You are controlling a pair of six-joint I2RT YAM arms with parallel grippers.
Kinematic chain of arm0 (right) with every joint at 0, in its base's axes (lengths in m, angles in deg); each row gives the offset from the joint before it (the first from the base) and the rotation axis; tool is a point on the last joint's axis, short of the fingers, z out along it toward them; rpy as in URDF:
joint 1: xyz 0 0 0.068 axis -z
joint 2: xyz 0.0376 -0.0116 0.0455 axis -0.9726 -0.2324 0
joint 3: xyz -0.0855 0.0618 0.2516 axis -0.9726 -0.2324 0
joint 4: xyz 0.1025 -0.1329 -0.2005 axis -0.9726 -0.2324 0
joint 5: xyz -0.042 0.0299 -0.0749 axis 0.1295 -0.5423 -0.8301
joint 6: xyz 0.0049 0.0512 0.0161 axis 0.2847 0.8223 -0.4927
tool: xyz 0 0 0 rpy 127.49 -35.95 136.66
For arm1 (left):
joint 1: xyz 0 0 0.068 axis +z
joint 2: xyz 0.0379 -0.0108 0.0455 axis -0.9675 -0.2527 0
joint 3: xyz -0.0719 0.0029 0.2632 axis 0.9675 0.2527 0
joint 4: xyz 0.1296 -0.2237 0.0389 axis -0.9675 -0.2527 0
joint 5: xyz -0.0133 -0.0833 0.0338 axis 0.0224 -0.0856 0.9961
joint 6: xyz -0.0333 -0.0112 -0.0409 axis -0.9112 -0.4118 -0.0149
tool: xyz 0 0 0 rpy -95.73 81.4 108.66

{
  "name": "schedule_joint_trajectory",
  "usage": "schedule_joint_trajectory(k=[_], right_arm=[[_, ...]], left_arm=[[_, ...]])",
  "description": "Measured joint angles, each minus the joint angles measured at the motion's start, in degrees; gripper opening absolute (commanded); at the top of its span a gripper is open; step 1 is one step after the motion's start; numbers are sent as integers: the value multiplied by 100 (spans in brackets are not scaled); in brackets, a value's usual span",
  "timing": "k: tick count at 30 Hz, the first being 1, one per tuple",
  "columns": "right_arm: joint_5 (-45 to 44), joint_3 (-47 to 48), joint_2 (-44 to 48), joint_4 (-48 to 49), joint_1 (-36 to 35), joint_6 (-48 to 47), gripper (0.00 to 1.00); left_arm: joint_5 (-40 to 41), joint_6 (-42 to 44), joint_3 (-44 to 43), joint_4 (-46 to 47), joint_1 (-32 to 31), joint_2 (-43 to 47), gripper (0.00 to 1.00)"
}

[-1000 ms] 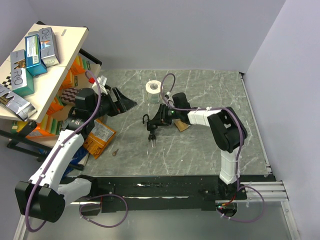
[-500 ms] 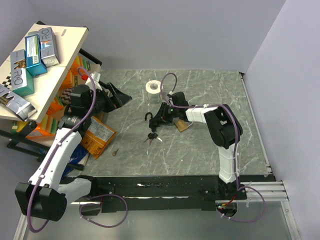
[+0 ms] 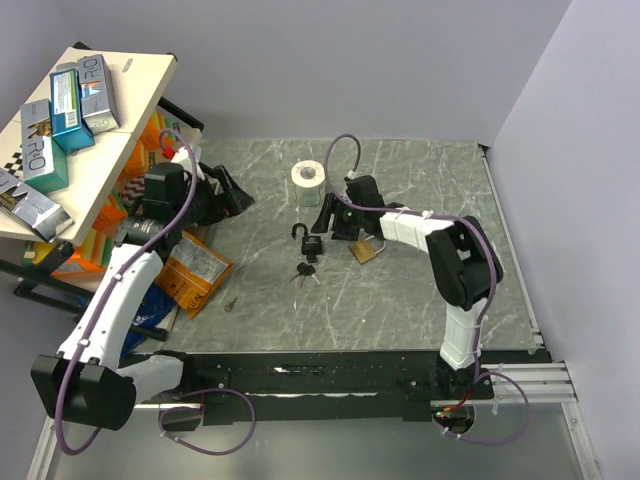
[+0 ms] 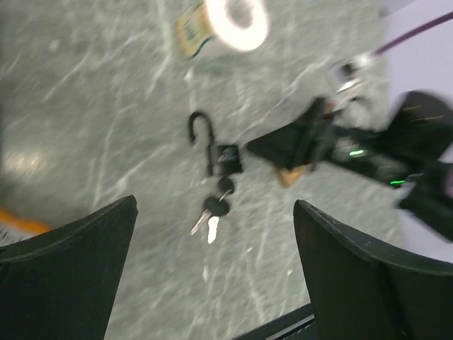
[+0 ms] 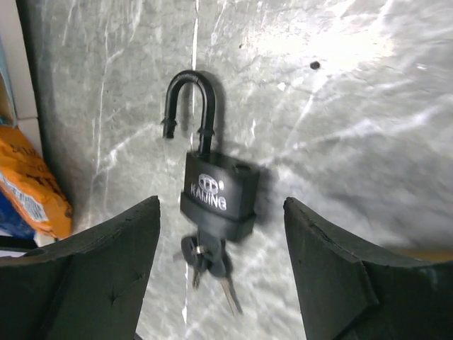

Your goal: Unlock with the key

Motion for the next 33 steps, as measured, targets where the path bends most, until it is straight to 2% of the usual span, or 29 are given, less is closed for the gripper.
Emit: schedule_joint_trajectory(k=[5, 9, 14, 18, 21, 25, 33], right_arm=[[-363, 55, 649, -595, 7, -520, 78], [-573, 103, 1327, -927, 28, -787, 77], [-787, -70, 2378, -1189, 66, -785, 77], [-1005, -551, 3154, -1349, 72, -649, 77], [-1106, -916, 3589, -1543, 74, -570, 76], [-1113, -929, 3810, -1729, 74, -636, 75], [-601, -1029, 4085, -1639, 74, -833, 71]], left_arm=[[297, 496, 13, -715, 0, -20, 96], [391, 868, 319, -914, -2, -17, 98], [461, 1145, 883, -1115, -197, -79, 99], [597, 1176, 1040, -1279, -507, -94, 99], [739, 1147, 1040, -1294, -920, -188, 97], [962, 949, 1005, -1488, -1320, -608, 94], [1370, 44, 1178, -1941, -1353, -1248, 93]])
